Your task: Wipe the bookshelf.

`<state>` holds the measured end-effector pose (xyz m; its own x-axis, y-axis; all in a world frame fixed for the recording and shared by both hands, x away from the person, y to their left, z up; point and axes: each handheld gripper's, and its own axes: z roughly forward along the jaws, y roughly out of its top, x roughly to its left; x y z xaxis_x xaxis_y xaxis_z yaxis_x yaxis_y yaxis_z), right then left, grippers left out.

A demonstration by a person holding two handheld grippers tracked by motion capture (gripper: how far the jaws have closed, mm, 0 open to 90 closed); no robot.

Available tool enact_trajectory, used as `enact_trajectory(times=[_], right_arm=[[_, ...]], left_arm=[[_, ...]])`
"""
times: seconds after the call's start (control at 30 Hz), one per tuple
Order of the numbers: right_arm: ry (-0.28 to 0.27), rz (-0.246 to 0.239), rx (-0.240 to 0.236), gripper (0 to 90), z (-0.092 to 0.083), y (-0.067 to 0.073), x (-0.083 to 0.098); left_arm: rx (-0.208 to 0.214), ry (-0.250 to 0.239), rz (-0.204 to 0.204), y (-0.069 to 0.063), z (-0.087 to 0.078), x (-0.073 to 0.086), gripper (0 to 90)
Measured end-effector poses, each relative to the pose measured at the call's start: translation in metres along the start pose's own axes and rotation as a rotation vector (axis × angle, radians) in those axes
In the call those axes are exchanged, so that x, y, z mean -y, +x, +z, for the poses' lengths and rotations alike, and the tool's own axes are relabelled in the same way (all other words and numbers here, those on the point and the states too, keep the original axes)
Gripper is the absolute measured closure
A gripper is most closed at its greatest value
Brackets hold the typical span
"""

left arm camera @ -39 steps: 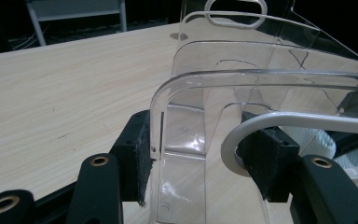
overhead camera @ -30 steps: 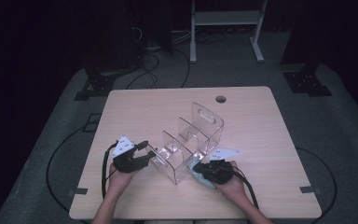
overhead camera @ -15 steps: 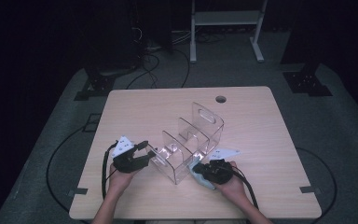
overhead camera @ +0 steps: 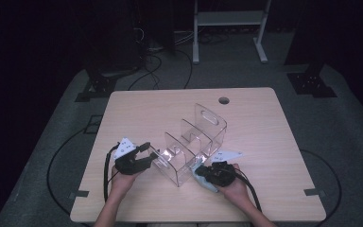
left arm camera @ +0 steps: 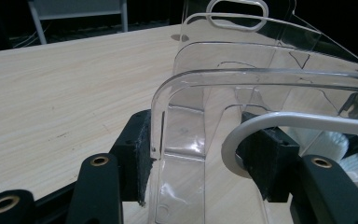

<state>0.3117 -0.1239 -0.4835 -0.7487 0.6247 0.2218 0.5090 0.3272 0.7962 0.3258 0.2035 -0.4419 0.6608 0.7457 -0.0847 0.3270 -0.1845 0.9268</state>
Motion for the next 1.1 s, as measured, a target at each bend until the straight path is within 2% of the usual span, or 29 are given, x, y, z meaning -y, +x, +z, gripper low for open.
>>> enact_trajectory(times=[0.13,0.27,0.33,0.43,0.53,0.63,0.7,0.83,1.03,1.1], right_arm=[[-0.003,0.007,0.031,81.6,0.002,-0.002,-0.001],[-0.011,0.039,0.026,81.6,0.003,-0.009,-0.001],[-0.007,0.025,0.024,81.6,0.001,-0.007,-0.001],[-0.018,-0.002,-0.005,81.6,-0.004,0.001,-0.003],[-0.043,-0.048,-0.076,81.6,-0.009,0.020,-0.007],[-0.055,-0.091,-0.121,81.5,-0.007,0.039,-0.011],[-0.050,-0.113,-0.126,81.5,-0.005,0.047,-0.013],[-0.049,-0.080,-0.144,81.4,0.001,0.046,-0.010],[0.026,-0.095,-0.108,81.4,0.017,0.044,0.004],[0.028,-0.091,-0.110,81.5,0.017,0.044,0.004]], left_arm=[[-0.005,0.001,-0.012,-0.002,0.000,0.000,45.1],[-0.002,-0.003,-0.017,-0.002,0.002,-0.001,45.1],[-0.001,-0.003,-0.015,-0.002,0.002,-0.001,45.2],[-0.004,-0.007,-0.019,-0.003,0.002,0.000,45.2],[-0.005,-0.008,-0.031,-0.002,0.002,0.000,44.9],[-0.002,-0.005,-0.029,-0.002,0.002,0.000,44.9],[0.000,-0.002,-0.031,-0.001,0.002,-0.001,44.8],[-0.005,-0.002,-0.030,-0.002,0.002,0.000,44.8],[-0.002,-0.003,-0.029,-0.001,0.002,0.000,44.8],[0.001,-0.002,-0.029,-0.001,0.002,0.000,44.8]])
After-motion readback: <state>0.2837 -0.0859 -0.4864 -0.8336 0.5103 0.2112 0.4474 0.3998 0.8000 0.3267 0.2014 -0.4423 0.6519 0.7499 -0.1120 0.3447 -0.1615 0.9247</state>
